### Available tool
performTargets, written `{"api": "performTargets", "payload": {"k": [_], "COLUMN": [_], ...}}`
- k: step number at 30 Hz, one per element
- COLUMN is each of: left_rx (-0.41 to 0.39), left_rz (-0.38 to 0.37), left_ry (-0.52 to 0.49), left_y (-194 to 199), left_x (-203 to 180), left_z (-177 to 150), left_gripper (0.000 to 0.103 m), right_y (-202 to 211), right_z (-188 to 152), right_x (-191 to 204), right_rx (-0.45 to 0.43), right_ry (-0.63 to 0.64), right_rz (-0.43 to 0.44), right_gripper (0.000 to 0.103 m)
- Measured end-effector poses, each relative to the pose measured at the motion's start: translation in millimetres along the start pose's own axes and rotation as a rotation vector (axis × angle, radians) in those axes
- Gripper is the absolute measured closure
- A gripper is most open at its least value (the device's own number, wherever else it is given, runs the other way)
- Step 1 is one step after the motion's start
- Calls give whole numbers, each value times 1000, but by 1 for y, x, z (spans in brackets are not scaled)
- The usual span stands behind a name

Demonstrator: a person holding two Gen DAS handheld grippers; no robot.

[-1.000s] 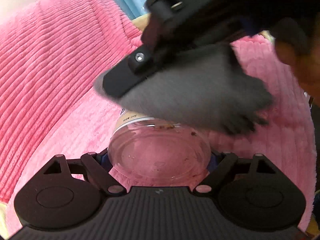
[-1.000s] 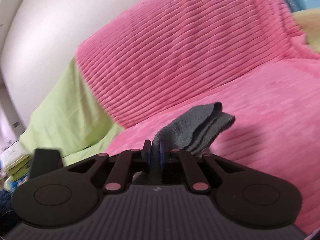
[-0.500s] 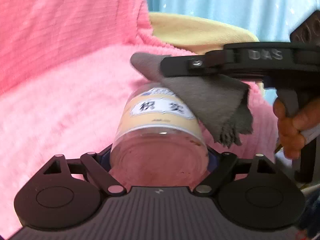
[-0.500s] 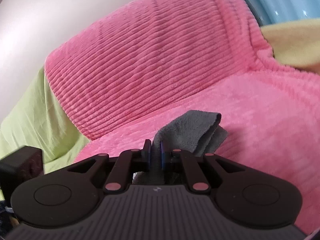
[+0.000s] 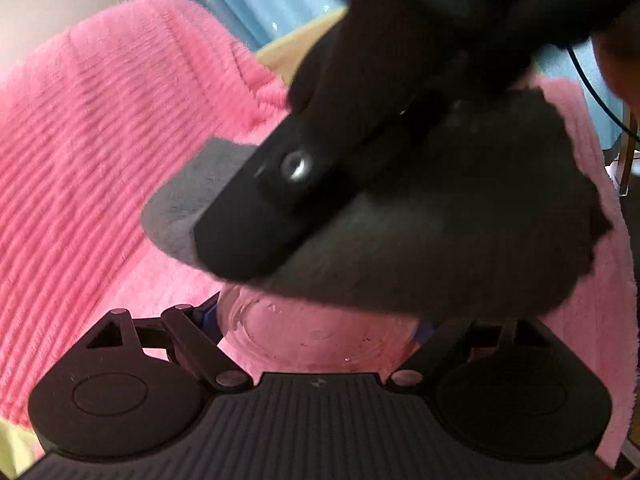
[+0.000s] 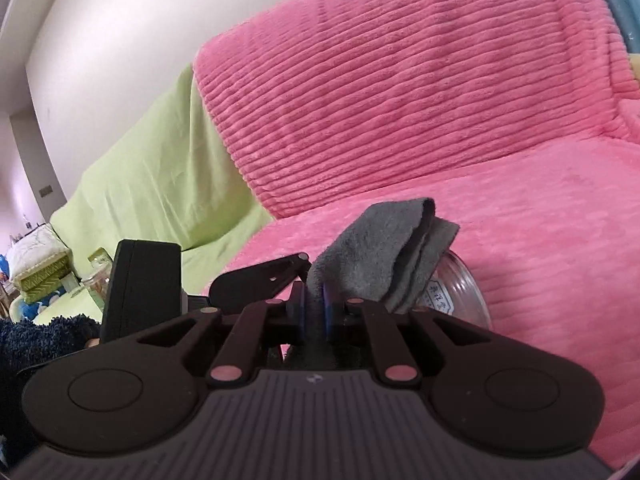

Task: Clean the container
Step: 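Rub the cloth over the jar base and label with the right gripper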

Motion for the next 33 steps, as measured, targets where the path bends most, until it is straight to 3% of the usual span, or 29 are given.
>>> {"api": "performTargets", "payload": {"k": [4, 14, 16, 19, 21, 23, 26, 28, 30, 33], "left_rx": [4, -3, 10, 27, 39, 35, 9, -10, -18, -10], "left_rz": [-3, -8, -58, -233, -307, -270, -78, 6, 24, 4], "left_ry": [2, 7, 92, 331, 446, 386, 121, -15, -50, -17], "left_y": [3, 14, 16, 19, 16, 17, 17, 15, 16, 19], "left_x": [-3, -12, -8, 1, 10, 6, -3, -10, -13, -7], "left_z": [-1, -2, -2, -4, -7, -6, -6, -7, -6, -14], "left_gripper": [18, 18, 18, 16, 17, 17, 18, 18, 18, 17], "right_y": [-5, 10, 13, 17, 21, 25, 28, 31, 30, 20], "right_z": [6, 20, 19, 20, 19, 18, 18, 15, 13, 5], "right_x": [-23, -64, -70, -78, -77, -75, -67, -49, -29, 1], "right_rx": [-58, -185, -183, -179, -171, -157, -131, -120, -105, -48], "right_ry": [-99, -111, -157, -216, -224, -227, -195, -143, -97, -12], "right_rz": [-11, -288, -276, -255, -249, -247, -236, -169, -90, 4], "right_gripper": [98, 97, 97, 97, 97, 97, 95, 95, 95, 95]}}
Point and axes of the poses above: each gripper's, at about its wrist camera, not at the fingertips, and y roughly against the way its jaws point, x to its left, z to its top, the point moved 10 cm from there along -y, roughly the way its jaws point, and after that the axes turned 3 degrees about x, right-handed, at the moved point
